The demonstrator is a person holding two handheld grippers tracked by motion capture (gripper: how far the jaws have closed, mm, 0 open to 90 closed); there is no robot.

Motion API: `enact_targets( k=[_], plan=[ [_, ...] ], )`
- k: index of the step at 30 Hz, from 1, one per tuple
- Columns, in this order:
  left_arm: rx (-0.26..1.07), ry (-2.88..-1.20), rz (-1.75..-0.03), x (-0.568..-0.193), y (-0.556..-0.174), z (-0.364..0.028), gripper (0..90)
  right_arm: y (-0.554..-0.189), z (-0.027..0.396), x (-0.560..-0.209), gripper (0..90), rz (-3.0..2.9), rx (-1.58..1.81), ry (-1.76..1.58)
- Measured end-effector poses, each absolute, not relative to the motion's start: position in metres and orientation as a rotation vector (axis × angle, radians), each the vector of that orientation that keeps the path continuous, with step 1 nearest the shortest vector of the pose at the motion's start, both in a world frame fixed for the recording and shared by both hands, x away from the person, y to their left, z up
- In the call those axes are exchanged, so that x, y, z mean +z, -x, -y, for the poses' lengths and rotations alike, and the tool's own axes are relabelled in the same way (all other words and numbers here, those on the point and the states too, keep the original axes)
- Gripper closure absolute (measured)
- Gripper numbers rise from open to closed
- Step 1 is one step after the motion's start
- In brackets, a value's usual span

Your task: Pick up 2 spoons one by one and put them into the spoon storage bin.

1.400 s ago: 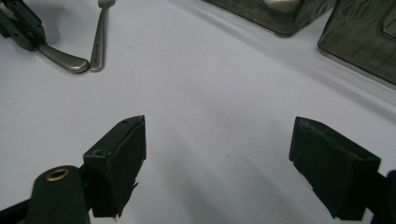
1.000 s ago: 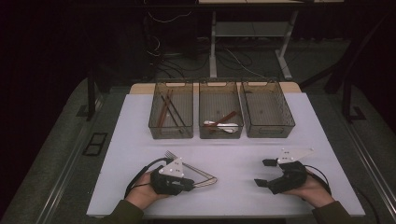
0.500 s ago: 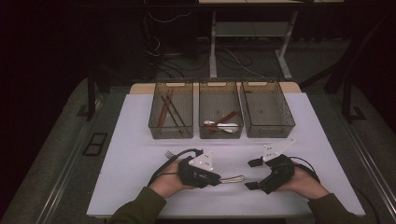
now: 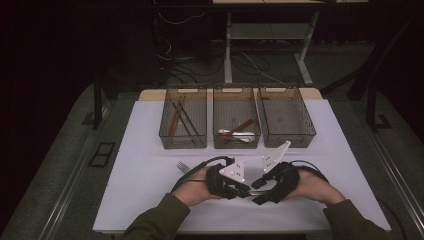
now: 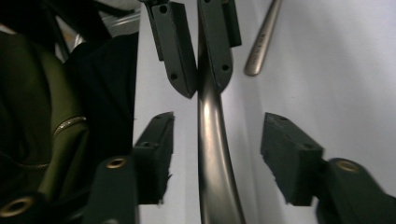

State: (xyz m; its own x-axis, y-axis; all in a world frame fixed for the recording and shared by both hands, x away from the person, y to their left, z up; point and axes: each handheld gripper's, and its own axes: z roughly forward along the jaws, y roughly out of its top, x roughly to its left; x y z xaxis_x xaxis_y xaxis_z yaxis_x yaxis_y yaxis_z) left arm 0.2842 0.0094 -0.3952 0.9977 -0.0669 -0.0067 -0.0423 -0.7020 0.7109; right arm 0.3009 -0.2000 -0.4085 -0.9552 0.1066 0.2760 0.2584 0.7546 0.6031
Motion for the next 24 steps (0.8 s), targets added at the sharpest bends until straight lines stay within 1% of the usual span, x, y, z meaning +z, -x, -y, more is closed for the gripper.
enact_targets(
  k=[1,2,4,6,11,13,14,15,17,21,24],
  plan=[
    [-0.04,-2.35,0.078,-0.395,-0.284,-0.009,79.0,-0.302,0.197,-0.409,49.7,2.724,-0.972,0.271],
    [-0.041,-2.346,0.077,-0.395,-0.284,-0.009,79.0,-0.303,0.195,-0.41,51.9,2.721,-0.96,0.259],
    [-0.042,-2.343,0.074,-0.395,-0.283,-0.009,79.0,-0.304,0.191,-0.41,62.3,2.713,-0.935,0.242],
    [-0.04,-2.348,0.078,-0.395,-0.283,-0.009,79.0,-0.303,0.188,-0.41,75.5,2.709,-0.931,0.208],
    [-0.013,-2.362,0.103,-0.398,-0.283,-0.006,78.9,-0.301,0.189,-0.408,77.0,2.703,-0.954,0.192],
    [-0.023,-2.359,0.099,-0.398,-0.283,-0.006,79.1,-0.301,0.189,-0.408,78.1,2.731,-0.948,0.172],
    [-0.02,-2.35,0.102,-0.397,-0.283,-0.007,80.8,-0.301,0.19,-0.408,81.3,2.74,-0.947,0.171],
    [-0.039,-2.332,0.083,-0.396,-0.282,-0.009,89.2,-0.3,0.189,-0.408,82.7,2.749,-0.946,0.175],
    [-0.018,-2.327,0.08,-0.393,-0.283,-0.012,88.8,-0.3,0.189,-0.409,82.8,2.763,-0.94,0.183],
    [0.0,-2.296,0.033,-0.39,-0.286,-0.021,80.6,-0.302,0.191,-0.408,82.8,2.779,-0.958,0.178],
    [0.002,-2.274,-0.013,-0.391,-0.286,-0.028,72.7,-0.303,0.194,-0.407,82.7,2.793,-0.964,0.194]
  ],
)
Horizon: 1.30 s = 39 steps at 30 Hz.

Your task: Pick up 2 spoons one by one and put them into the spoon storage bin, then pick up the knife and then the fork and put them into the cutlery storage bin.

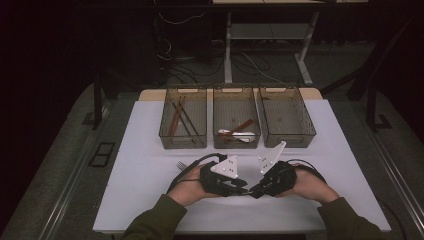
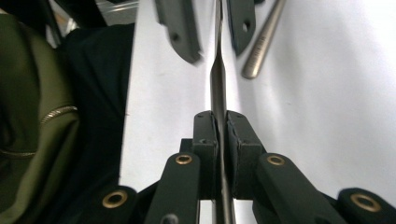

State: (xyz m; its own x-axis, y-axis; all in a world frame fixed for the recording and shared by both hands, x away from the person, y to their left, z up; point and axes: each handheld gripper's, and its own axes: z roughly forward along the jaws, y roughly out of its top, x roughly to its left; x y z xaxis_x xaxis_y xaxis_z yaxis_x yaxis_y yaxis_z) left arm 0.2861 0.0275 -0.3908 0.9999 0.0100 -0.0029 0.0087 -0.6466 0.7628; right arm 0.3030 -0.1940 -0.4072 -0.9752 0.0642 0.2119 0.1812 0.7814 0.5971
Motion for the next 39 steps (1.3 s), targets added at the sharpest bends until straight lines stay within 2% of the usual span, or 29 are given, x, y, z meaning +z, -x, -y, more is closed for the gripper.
enact_targets(
  k=[9,27,39],
  plan=[
    [0.067,-2.197,-0.209,-0.395,-0.286,-0.054,49.0,-0.309,0.21,-0.406,82.7,2.854,-0.997,0.287],
    [0.232,-2.122,-0.519,-0.411,-0.268,-0.129,24.5,-0.319,0.244,-0.393,82.7,2.876,-1.147,0.557],
    [0.294,-2.064,-0.697,-0.431,-0.26,-0.155,7.5,-0.329,0.271,-0.376,82.7,2.873,-1.278,0.802]
  ],
)
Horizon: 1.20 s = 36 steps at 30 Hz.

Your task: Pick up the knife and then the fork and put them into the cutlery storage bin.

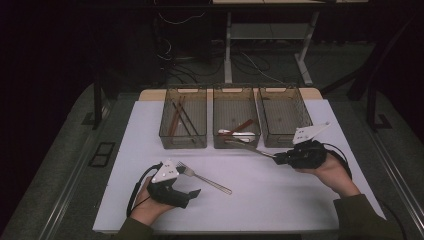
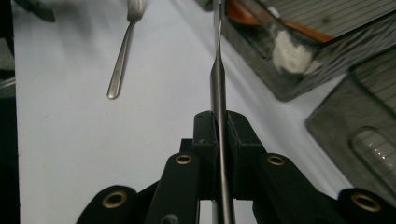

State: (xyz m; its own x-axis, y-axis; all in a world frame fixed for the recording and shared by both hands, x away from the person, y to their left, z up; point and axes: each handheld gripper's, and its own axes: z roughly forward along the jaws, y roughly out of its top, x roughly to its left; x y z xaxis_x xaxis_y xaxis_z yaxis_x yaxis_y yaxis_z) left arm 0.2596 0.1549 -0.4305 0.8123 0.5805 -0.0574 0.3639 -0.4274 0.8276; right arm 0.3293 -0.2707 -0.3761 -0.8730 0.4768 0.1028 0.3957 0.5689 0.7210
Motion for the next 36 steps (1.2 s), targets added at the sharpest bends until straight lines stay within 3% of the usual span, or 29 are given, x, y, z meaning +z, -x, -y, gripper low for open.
enact_targets(
  k=[5,19,36],
  plan=[
    [0.303,-2.077,-0.732,-0.436,-0.259,-0.159,0.0,-0.333,0.278,-0.369,82.7,-2.649,1.212,-0.771],
    [0.315,-2.065,-0.733,-0.437,-0.259,-0.16,0.0,-0.354,0.303,-0.351,82.7,-2.477,1.211,-0.927],
    [0.308,-2.07,-0.717,-0.438,-0.259,-0.159,0.0,-0.392,0.336,-0.352,82.8,-2.263,1.137,-1.202]
  ],
)
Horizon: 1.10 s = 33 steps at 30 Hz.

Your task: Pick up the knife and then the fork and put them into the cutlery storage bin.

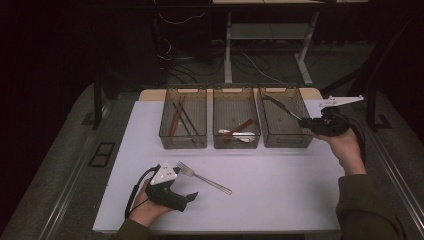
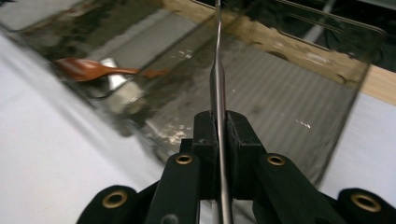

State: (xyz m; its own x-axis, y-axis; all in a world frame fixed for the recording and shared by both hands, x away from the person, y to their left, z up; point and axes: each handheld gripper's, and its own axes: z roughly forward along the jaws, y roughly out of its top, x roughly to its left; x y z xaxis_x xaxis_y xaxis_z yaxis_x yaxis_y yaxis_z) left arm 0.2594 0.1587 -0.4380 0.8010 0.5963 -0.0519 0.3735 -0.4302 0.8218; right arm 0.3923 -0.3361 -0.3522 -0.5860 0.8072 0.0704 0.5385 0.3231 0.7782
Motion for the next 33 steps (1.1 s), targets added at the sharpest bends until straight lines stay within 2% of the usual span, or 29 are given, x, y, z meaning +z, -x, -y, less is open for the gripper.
enact_targets(
  k=[17,33],
  plan=[
    [0.296,-2.071,-0.704,-0.439,-0.259,-0.158,0.0,-0.441,0.323,-0.371,82.6,-2.336,0.897,-1.313],
    [0.28,-2.084,-0.698,-0.441,-0.258,-0.156,0.0,-0.454,0.315,-0.393,82.2,-2.403,0.779,-1.342]
  ],
)
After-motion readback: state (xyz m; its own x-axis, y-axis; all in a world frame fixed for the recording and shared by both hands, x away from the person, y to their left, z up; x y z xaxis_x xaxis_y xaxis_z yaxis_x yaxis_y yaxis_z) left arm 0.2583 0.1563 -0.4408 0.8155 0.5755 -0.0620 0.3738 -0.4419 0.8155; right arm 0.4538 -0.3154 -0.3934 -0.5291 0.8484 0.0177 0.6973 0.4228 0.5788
